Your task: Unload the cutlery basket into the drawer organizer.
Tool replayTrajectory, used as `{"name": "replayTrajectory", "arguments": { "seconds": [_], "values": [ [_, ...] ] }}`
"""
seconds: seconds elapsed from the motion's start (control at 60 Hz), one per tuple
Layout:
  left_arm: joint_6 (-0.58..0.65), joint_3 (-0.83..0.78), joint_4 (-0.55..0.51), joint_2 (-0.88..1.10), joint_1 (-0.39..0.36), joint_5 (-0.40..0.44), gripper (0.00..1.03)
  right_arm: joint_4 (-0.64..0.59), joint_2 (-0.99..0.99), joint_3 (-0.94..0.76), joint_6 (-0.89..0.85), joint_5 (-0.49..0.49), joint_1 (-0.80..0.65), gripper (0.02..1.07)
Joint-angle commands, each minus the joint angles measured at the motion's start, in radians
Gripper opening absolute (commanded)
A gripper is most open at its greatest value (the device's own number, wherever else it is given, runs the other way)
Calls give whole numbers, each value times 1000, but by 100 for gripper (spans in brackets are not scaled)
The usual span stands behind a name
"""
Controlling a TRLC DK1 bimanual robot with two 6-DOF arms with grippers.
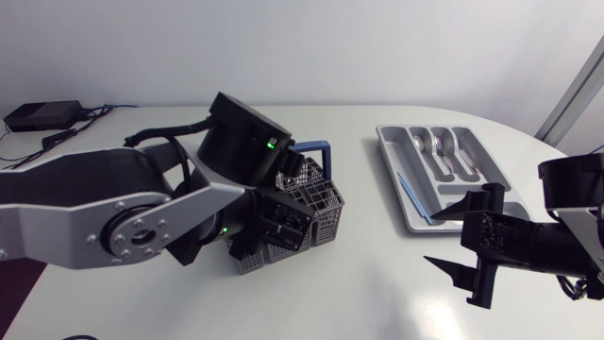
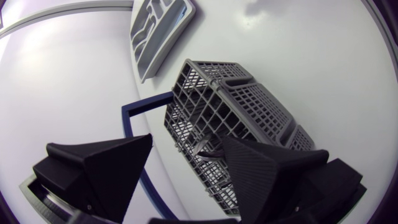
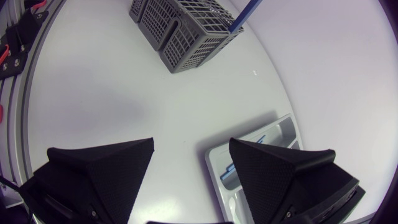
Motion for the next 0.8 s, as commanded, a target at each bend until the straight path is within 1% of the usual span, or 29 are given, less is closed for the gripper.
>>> {"name": "replayTrajectory", "arguments": {
  "seconds": [0.0,0.15,0.2,0.333,0.483,0.6,0.783],
  "values": [
    [80,-43,33,26,-11,-12,79,-7,-17,-29,32,-9,11,89],
    [146,-70,82,40,-12,-27,64,-33,-44,-34,40,-14,24,89],
    [163,-73,88,42,-12,-27,61,-38,-54,-34,52,-19,28,89],
    [204,-77,93,57,-5,-38,60,-50,-72,-40,75,-22,53,89],
    [271,-104,149,74,-1,-67,59,-62,-110,-46,118,-19,103,89],
    [353,-143,235,86,0,-91,43,-73,-124,-46,136,-14,131,89],
    [422,-164,297,108,6,-117,24,-74,-129,-51,146,-15,140,89]
  ]
}}
